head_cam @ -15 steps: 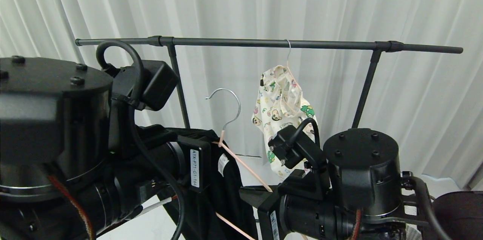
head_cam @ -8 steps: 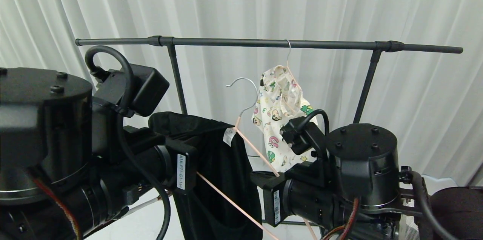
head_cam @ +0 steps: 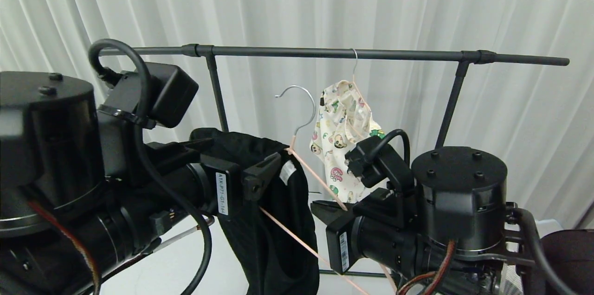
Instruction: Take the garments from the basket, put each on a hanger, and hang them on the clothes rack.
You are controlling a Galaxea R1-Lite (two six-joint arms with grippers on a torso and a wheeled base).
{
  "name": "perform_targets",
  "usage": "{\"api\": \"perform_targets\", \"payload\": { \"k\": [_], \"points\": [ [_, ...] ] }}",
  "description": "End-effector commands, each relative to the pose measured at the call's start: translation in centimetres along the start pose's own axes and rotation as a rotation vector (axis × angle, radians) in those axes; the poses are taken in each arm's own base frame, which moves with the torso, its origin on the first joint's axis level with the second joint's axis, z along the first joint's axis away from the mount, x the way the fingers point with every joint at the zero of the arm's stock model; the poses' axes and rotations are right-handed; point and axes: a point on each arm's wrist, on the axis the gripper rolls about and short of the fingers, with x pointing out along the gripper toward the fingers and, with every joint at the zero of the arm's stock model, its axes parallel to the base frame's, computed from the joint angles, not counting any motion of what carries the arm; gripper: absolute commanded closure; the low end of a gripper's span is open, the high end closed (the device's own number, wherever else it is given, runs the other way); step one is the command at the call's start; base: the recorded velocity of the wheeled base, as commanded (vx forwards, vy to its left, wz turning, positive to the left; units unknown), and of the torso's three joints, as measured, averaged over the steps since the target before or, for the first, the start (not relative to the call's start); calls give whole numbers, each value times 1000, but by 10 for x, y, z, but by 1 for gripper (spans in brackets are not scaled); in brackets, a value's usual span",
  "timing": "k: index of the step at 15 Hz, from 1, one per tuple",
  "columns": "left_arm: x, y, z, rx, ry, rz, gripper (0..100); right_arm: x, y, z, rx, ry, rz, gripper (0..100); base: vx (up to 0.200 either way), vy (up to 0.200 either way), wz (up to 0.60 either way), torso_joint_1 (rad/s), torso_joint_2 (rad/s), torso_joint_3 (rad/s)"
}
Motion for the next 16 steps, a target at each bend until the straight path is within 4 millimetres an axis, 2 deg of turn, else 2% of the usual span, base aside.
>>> {"api": "perform_targets", "payload": {
  "k": [1,3,5,6,8,11,14,16],
  "points": [
    [-11,5,6,-19,-39,0,0,-1,-4,1,-12,-5,-15,100,0,0,0,0,0,0],
    [-23,10,9,-26,-69,-8,0,0,-8,2,-25,-39,-19,100,0,0,0,0,0,0],
    [-34,15,3,35,-74,-5,0,-2,-13,-2,-45,-45,-30,100,0,0,0,0,0,0],
    [-41,25,-11,111,-52,17,0,-9,-21,-5,-72,-51,-46,100,0,0,0,0,0,0],
    [-44,43,-29,132,-12,35,0,-18,-25,-7,-78,-109,-45,100,0,0,0,0,0,0],
    [-45,63,-37,140,7,40,0,-34,-31,-13,-157,-154,-48,100,0,0,0,0,0,0],
    [-51,65,-39,189,-25,-162,0,-44,-37,-15,-190,-181,-19,100,0,0,0,0,0,0],
    [-50,67,-51,305,-16,-283,0,-57,-44,-20,-253,-177,70,100,0,0,0,0,0,0]
  ]
}}
